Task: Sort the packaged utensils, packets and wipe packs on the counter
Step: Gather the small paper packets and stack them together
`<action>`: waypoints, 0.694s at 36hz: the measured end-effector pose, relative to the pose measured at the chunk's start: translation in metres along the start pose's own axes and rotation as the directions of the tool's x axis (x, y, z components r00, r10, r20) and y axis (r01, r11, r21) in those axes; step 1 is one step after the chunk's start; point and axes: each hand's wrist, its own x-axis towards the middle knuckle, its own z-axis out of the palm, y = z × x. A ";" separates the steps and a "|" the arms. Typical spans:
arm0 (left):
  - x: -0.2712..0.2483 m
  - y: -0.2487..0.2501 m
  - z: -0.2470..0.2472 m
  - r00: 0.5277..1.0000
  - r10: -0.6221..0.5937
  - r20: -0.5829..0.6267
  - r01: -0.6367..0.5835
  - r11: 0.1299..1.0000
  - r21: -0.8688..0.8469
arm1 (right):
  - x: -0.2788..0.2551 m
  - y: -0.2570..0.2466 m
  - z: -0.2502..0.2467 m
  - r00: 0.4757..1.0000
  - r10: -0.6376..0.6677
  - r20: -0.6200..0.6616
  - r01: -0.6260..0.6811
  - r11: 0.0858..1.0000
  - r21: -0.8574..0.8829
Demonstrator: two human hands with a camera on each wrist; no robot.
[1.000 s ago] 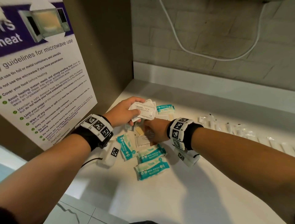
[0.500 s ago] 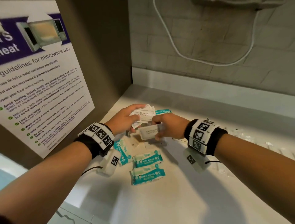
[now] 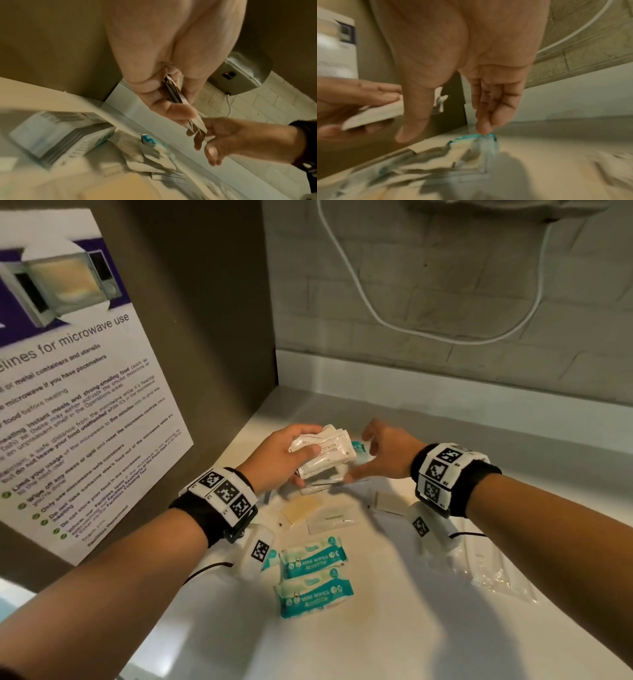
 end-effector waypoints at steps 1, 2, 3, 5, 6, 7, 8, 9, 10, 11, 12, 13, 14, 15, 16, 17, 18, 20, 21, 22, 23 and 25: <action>0.001 -0.001 -0.003 1.000 -0.003 -0.009 0.003 1.000 0.003 | 0.002 0.004 0.001 0.998 0.029 0.047 -0.028 0.999 -0.027; 0.001 -0.003 -0.005 1.000 -0.006 -0.018 0.006 1.000 0.004 | 0.004 0.006 0.003 0.995 0.048 0.092 -0.042 0.997 -0.067; 0.002 -0.006 -0.008 1.000 -0.009 -0.027 0.009 1.000 0.004 | 0.006 0.008 0.006 0.990 0.055 0.128 -0.041 0.993 -0.109; 0.004 -0.009 -0.011 0.999 -0.011 -0.035 0.012 1.000 0.003 | 0.010 0.010 0.013 0.985 0.050 0.165 -0.021 0.985 -0.173; 0.004 -0.011 -0.012 0.999 -0.015 -0.034 0.015 1.000 0.006 | 0.011 0.009 0.016 0.985 0.043 0.167 -0.010 0.981 -0.193; 0.005 -0.012 -0.013 0.999 -0.019 -0.033 0.020 1.000 0.008 | 0.014 0.009 0.019 0.986 0.036 0.162 -0.002 0.979 -0.206; 0.005 -0.013 -0.014 0.999 -0.024 -0.031 0.025 1.000 0.009 | 0.016 0.008 0.021 0.989 0.025 0.148 0.007 0.977 -0.211; 0.006 -0.015 -0.015 0.999 -0.027 -0.028 0.028 1.000 0.008 | 0.018 0.007 0.023 0.991 0.023 0.132 0.005 0.977 -0.212; 0.006 -0.016 -0.017 0.999 -0.029 -0.025 0.030 1.000 0.009 | 0.021 0.006 0.025 0.992 0.020 0.121 0.006 0.977 -0.213; 0.007 -0.017 -0.019 0.999 -0.032 -0.026 0.032 0.999 0.011 | 0.024 0.005 0.027 0.992 0.024 0.121 0.003 0.976 -0.216; 0.007 -0.018 -0.020 0.999 -0.036 -0.030 0.037 0.999 0.016 | 0.026 0.003 0.028 0.992 0.021 0.123 0.006 0.976 -0.220; 0.008 -0.018 -0.023 0.999 -0.041 -0.037 0.041 0.999 0.018 | 0.029 0.002 0.030 0.993 0.018 0.120 0.010 0.974 -0.227; 0.008 -0.019 -0.024 0.998 -0.043 -0.044 0.044 0.999 0.018 | 0.030 0.000 0.030 0.993 0.003 0.116 0.025 0.972 -0.234; 0.008 -0.019 -0.026 0.998 -0.044 -0.051 0.045 0.999 0.016 | 0.031 -0.003 0.031 0.993 -0.007 0.119 0.036 0.969 -0.244; 0.009 -0.019 -0.028 0.998 -0.042 -0.055 0.042 0.999 0.013 | 0.031 -0.007 0.031 0.992 -0.029 0.122 0.060 0.963 -0.262; 0.009 -0.020 -0.030 0.998 -0.038 -0.057 0.039 0.999 0.009 | 0.032 -0.011 0.032 0.991 -0.049 0.128 0.085 0.952 -0.294; 0.010 -0.020 -0.031 0.998 -0.036 -0.060 0.036 0.999 0.007 | 0.033 -0.016 0.034 0.989 -0.076 0.129 0.114 0.942 -0.317; 0.011 -0.022 -0.033 0.997 -0.034 -0.069 0.035 0.999 0.010 | 0.036 -0.024 0.038 0.984 -0.116 0.138 0.154 0.938 -0.310; 0.012 -0.024 -0.034 0.997 -0.034 -0.075 0.035 0.999 0.012 | 0.037 -0.028 0.041 0.981 -0.132 0.146 0.171 0.937 -0.306; 0.012 -0.024 -0.035 0.996 -0.034 -0.081 0.035 0.999 0.013 | 0.039 -0.031 0.044 0.975 -0.156 0.158 0.200 0.929 -0.313; 0.012 -0.024 -0.036 0.996 -0.035 -0.086 0.037 0.999 0.017 | 0.040 -0.034 0.046 0.970 -0.167 0.179 0.218 0.920 -0.325; 0.013 -0.024 -0.037 0.995 -0.038 -0.093 0.040 0.999 0.022 | 0.042 -0.039 0.049 0.964 -0.173 0.203 0.233 0.916 -0.326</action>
